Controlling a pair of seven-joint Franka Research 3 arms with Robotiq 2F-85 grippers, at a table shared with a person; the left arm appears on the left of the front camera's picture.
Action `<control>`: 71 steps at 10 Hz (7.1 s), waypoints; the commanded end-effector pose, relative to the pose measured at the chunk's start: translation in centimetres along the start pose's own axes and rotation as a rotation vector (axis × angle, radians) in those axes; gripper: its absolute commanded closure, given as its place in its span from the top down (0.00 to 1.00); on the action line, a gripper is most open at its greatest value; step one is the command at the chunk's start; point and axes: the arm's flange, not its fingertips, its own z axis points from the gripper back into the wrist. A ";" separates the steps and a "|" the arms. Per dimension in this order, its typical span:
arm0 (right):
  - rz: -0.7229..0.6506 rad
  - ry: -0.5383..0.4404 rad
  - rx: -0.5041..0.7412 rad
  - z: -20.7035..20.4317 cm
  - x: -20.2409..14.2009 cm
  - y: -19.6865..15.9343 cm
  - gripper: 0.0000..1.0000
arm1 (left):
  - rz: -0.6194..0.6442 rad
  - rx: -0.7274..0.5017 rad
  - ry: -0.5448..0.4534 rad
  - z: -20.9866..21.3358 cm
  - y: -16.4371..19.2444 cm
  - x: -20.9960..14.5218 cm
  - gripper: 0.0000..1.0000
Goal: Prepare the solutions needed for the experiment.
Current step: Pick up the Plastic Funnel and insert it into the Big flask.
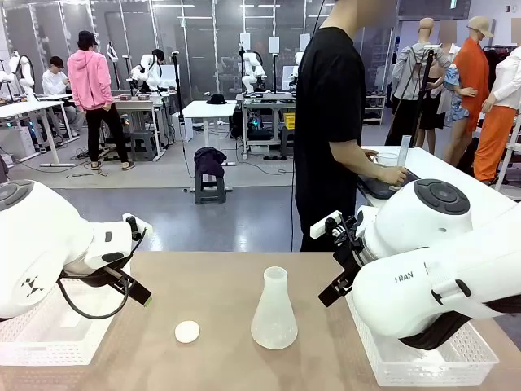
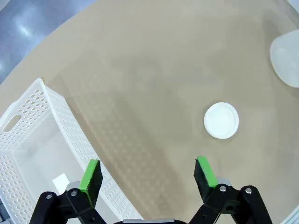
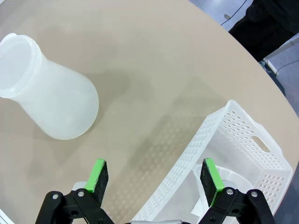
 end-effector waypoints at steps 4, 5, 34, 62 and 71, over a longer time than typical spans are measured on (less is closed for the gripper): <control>-0.002 0.000 0.000 0.0 0.0 0.0 1.00 | 0.000 0.000 0.000 0.0 0.0 0.0 1.00; -0.002 0.000 0.000 0.0 0.0 0.0 1.00 | 0.000 0.000 0.000 0.0 0.0 0.0 1.00; 0.050 -0.207 0.024 5.5 1.4 -4.7 1.00 | -0.162 -0.085 -0.215 5.0 5.3 0.9 1.00; -0.672 -0.263 0.737 4.3 0.5 -9.7 1.00 | 0.696 -1.269 -0.467 1.7 13.4 -5.9 1.00; -0.601 0.067 0.448 5.3 4.0 -12.1 1.00 | 0.685 -1.254 -0.476 1.7 13.3 -6.8 1.00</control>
